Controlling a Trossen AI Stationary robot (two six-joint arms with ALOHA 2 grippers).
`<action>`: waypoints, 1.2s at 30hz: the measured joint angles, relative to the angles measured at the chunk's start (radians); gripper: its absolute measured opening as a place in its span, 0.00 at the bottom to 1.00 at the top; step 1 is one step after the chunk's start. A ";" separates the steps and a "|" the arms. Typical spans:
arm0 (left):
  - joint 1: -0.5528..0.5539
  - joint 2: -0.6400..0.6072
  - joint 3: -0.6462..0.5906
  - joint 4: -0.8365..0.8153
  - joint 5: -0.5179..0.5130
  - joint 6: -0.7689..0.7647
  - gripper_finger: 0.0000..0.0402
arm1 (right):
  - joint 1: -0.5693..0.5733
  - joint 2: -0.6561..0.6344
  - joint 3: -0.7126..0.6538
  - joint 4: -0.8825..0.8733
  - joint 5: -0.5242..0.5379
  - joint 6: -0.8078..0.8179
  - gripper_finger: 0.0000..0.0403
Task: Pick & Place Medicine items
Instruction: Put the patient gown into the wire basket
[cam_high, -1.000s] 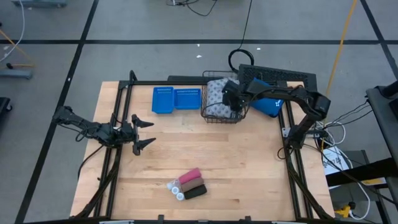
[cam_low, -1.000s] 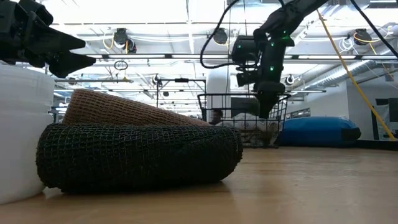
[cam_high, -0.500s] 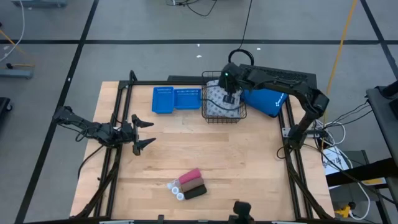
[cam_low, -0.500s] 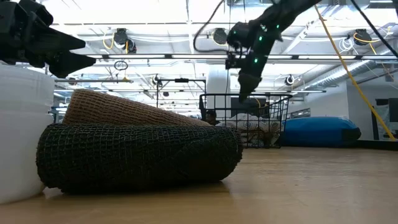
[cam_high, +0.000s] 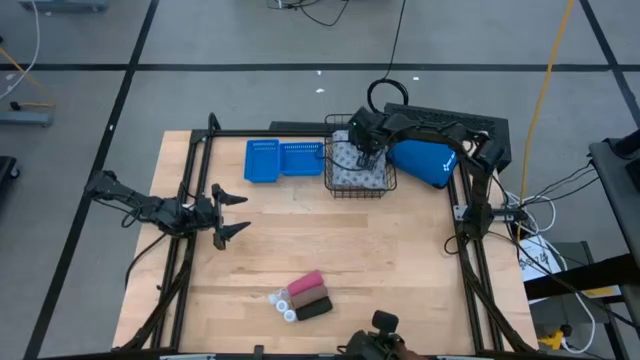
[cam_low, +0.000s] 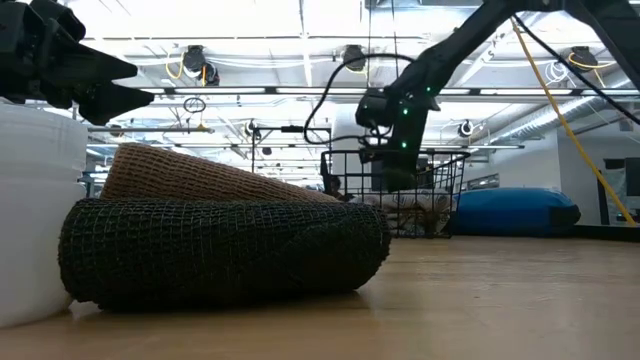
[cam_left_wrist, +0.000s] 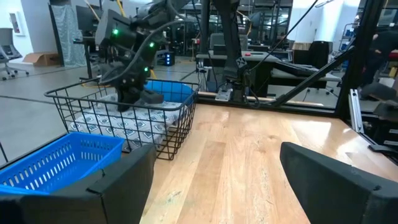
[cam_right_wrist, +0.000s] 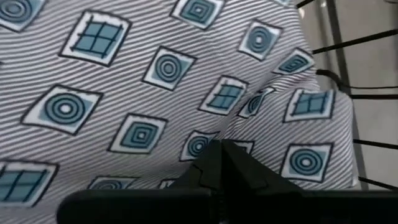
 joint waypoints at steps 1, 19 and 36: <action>0.000 0.000 0.000 0.000 0.000 0.000 0.87 | 0.000 0.005 0.000 0.001 0.000 0.000 0.00; 0.000 0.000 0.000 0.000 0.000 0.000 0.87 | 0.061 -0.183 0.000 -0.160 -0.061 0.071 0.00; 0.000 0.000 0.000 0.000 0.000 0.000 0.87 | 0.121 -0.086 -0.018 -0.234 -0.134 0.062 0.00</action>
